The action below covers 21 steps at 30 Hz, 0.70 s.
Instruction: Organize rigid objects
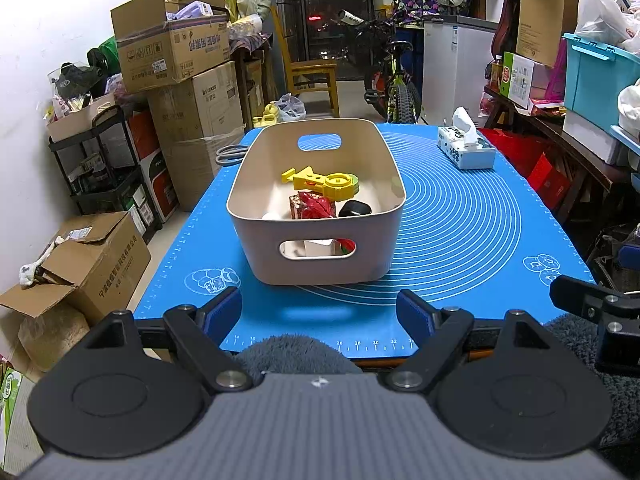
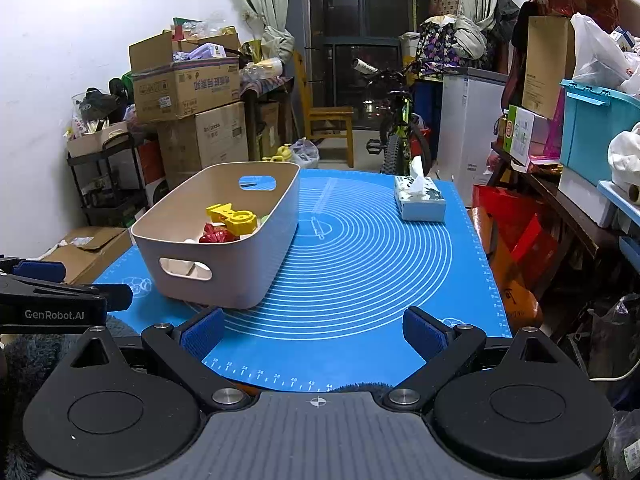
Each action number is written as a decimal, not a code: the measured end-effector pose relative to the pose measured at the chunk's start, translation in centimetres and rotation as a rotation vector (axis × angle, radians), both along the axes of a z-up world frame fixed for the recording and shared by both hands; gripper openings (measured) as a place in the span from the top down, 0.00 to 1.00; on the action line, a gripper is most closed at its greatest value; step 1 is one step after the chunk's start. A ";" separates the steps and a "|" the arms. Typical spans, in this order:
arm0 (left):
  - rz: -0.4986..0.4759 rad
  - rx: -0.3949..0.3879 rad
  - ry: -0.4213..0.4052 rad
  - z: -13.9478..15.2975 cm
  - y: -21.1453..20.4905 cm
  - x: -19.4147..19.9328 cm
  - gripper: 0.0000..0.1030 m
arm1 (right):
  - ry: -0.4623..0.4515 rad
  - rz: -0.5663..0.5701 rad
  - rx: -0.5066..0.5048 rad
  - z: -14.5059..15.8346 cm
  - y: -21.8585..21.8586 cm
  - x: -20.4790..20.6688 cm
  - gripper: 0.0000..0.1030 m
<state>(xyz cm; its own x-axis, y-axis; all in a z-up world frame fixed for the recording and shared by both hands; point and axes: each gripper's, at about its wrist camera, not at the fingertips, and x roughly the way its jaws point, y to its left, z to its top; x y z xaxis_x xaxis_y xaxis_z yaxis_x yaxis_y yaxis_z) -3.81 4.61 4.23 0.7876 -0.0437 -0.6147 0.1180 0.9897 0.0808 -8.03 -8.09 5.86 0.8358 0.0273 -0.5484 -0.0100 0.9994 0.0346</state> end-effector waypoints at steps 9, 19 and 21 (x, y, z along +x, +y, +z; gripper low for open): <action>0.000 0.001 -0.004 0.2 -0.1 0.0 0.18 | 0.001 0.000 0.000 0.0 0.0 0.0 0.07; -0.003 0.002 -0.006 0.4 -0.1 0.0 0.18 | 0.001 -0.002 0.002 0.1 -0.1 0.0 0.07; -0.006 0.003 -0.005 0.6 -0.1 0.0 0.18 | 0.001 -0.002 0.003 0.0 -0.1 0.0 0.07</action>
